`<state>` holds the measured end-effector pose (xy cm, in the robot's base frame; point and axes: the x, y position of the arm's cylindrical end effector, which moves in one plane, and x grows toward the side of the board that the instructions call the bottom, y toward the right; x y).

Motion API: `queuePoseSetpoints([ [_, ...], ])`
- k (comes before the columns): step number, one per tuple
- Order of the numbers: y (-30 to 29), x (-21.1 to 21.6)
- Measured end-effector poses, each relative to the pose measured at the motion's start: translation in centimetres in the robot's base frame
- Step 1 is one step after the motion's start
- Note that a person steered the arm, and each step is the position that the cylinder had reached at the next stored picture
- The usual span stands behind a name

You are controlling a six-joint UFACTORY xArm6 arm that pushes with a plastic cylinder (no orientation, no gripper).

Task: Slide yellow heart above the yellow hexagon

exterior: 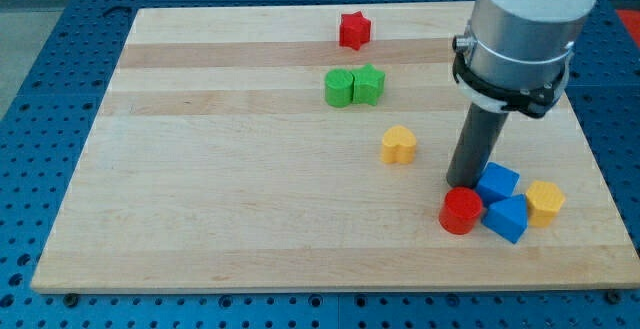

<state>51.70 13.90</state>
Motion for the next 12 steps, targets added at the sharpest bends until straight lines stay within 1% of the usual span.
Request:
queuePoseSetpoints([
  [1, 0.0, 0.2],
  [2, -0.5, -1.4],
  [4, -11.1, -1.8],
  [5, -12.7, -3.2],
  [6, -10.0, -5.9],
  [7, -4.8, -6.2],
  [8, -2.6, -6.2],
  [9, -2.7, -6.2],
  [10, -6.0, -6.3],
  [11, -7.3, -5.6],
  [12, -5.2, -4.0],
])
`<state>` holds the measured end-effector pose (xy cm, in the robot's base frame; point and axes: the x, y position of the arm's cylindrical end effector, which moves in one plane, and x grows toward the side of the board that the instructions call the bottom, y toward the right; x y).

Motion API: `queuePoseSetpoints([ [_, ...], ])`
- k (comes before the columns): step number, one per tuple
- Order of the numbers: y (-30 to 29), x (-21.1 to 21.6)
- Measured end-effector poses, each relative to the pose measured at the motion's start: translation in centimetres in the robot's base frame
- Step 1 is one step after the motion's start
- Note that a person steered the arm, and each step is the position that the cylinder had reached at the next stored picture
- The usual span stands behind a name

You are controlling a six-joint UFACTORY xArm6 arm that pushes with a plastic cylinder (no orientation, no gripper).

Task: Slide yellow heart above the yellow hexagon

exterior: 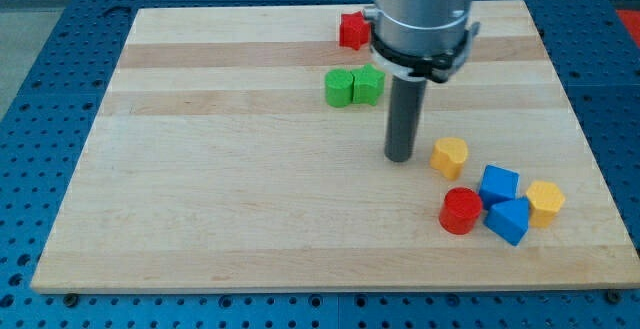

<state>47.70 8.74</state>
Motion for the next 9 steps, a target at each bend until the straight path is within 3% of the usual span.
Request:
queuePoseSetpoints([
  [2, 8.4, 0.3],
  [3, 9.4, 0.3],
  [5, 10.0, -3.8],
  [8, 11.0, 1.8],
  [9, 11.0, 0.5],
])
